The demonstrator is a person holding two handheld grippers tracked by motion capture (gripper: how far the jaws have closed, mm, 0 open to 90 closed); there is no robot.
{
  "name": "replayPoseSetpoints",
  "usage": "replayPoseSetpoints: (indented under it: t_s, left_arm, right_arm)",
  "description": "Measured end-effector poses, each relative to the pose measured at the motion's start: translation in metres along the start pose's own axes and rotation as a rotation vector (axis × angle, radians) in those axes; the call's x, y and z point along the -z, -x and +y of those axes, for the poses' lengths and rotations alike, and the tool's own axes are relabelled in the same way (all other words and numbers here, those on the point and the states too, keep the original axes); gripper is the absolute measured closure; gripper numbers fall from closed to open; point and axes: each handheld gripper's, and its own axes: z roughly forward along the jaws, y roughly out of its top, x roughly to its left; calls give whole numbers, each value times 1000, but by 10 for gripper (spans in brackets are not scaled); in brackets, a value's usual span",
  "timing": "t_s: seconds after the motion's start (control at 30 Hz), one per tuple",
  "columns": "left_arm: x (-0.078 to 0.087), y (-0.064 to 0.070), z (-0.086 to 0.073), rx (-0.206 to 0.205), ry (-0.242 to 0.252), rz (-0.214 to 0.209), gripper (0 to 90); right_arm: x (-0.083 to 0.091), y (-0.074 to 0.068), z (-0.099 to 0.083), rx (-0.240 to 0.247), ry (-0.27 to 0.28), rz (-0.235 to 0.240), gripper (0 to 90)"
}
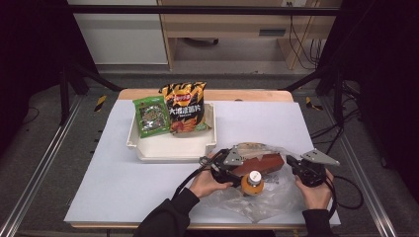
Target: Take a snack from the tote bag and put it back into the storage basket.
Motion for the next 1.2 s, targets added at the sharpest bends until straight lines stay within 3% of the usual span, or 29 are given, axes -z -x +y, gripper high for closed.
replayPoseSetpoints:
  t_s: [0.17, 0.3, 0.5, 0.63, 0.7, 0.8, 0.93, 1.1, 1.2]
  left_arm:
    - [7, 1, 1, -10, 32, -9, 433]
    - [17, 0, 4, 19, 102, -7, 433]
    - [32, -2, 11, 87, 197, -2, 432]
    - [38, -3, 15, 99, 256, 27, 430]
    - [41, -5, 17, 130, 287, 16, 430]
    - [44, -4, 19, 140, 311, 9, 430]
    - [45, -3, 20, 123, 296, 34, 430]
    - [36, -2, 16, 112, 246, 51, 430]
    - [28, -3, 12, 112, 221, 55, 430]
  right_arm:
    - [-11, 4, -2, -20, -45, 5, 900]
    - [-20, 2, -5, -3, -108, 12, 900]
    - [-23, -2, -7, 9, -143, 36, 900]
    - [-24, -3, -8, 9, -161, 47, 897]
    - [-24, -4, -8, 3, -174, 52, 894]
    - [-24, -5, -9, 2, -190, 61, 885]
    - [-18, -6, -10, 3, -143, 61, 826]
    - [7, -6, -2, -11, 9, 120, 717]
    - [19, -11, 3, -13, 59, 158, 635]
